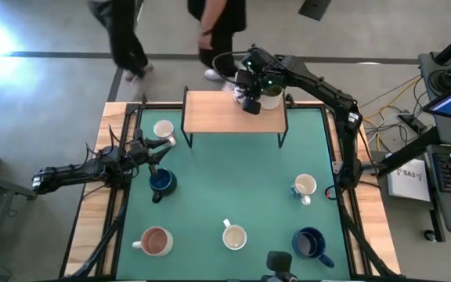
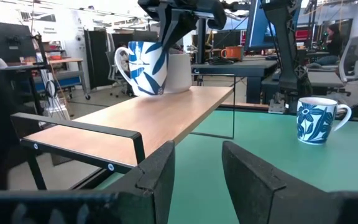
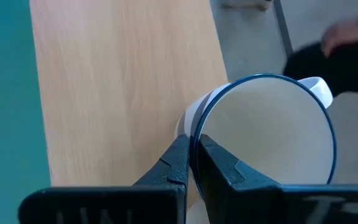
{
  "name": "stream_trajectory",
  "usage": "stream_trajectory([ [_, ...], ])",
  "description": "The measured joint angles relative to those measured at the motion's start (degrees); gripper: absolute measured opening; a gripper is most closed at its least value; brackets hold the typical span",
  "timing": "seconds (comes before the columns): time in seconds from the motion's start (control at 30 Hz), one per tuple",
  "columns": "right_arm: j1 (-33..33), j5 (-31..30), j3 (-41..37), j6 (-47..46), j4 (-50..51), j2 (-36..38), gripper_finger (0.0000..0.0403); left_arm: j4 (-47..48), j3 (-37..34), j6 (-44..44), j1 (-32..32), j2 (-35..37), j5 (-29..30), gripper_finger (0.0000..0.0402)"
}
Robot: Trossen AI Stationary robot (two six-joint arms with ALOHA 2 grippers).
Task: Place coffee mugs
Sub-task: Put the left blue mug on the shelf
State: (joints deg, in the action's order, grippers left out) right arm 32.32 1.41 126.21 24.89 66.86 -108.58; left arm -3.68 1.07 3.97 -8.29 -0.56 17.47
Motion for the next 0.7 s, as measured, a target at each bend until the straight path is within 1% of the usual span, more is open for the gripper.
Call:
stream_trajectory([
  [0.7,0.46,0.0,0.0,-0.88,-0.42,-1.26,0.0015,0.0,0.0,0.0,0.0,0.0,0.0,0.0116],
])
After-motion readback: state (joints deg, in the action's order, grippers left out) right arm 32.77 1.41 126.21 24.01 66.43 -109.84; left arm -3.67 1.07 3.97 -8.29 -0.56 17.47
